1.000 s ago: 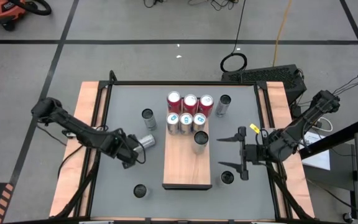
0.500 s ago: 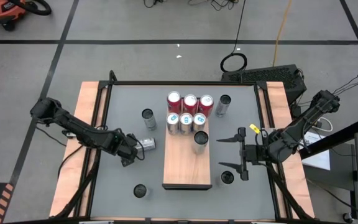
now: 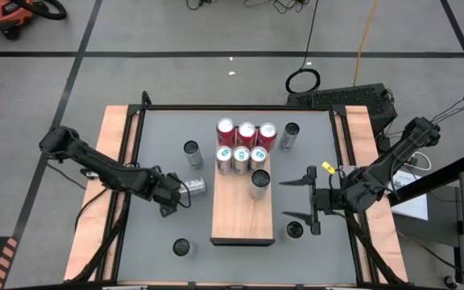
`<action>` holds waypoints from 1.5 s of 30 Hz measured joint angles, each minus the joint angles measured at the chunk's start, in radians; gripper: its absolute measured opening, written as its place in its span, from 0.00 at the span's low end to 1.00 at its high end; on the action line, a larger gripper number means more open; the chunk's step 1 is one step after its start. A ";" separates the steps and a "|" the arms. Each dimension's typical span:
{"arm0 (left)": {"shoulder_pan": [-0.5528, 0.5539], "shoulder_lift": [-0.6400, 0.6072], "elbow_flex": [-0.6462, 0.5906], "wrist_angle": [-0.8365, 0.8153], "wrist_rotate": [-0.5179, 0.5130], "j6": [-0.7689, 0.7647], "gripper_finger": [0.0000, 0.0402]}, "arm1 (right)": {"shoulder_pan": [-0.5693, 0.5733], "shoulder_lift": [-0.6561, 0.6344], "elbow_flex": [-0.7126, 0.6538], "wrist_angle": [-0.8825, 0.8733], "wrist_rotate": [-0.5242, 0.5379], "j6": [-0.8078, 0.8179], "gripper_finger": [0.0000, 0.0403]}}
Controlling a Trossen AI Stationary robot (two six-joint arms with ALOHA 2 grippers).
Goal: Place canned beverage on shelf
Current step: Put the middle left white soda can on the shelf aligned with the other blue soda can
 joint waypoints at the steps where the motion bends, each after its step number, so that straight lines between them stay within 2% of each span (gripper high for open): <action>1: -0.006 -0.001 0.018 -0.029 -0.003 0.000 0.60 | 0.000 0.006 0.000 0.000 0.000 0.002 0.78; 10: -0.098 -0.104 0.185 -0.293 -0.025 -0.075 0.60 | 0.008 0.042 0.000 0.007 -0.001 0.027 0.78; 17: -0.207 -0.235 0.268 -0.322 -0.109 -0.115 0.60 | 0.039 0.042 0.001 0.047 -0.029 -0.054 0.78; 21: -0.257 -0.290 0.284 -0.226 -0.180 -0.067 0.60 | 0.060 0.074 0.001 0.160 -0.058 -0.143 0.78; 26: -0.283 -0.312 0.285 -0.010 -0.264 0.105 0.60 | 0.062 0.159 0.001 0.346 -0.021 -0.236 0.78; 30: -0.283 -0.305 0.285 0.157 -0.317 0.256 0.60 | 0.046 0.233 0.001 0.518 0.059 -0.271 0.78; 40: -0.283 -0.266 0.285 0.549 -0.466 0.634 0.60 | -0.020 0.374 0.001 0.833 0.053 -0.284 0.78; 45: -0.281 -0.210 0.285 0.687 -0.578 0.756 0.60 | -0.047 0.445 0.046 0.877 0.051 -0.315 0.78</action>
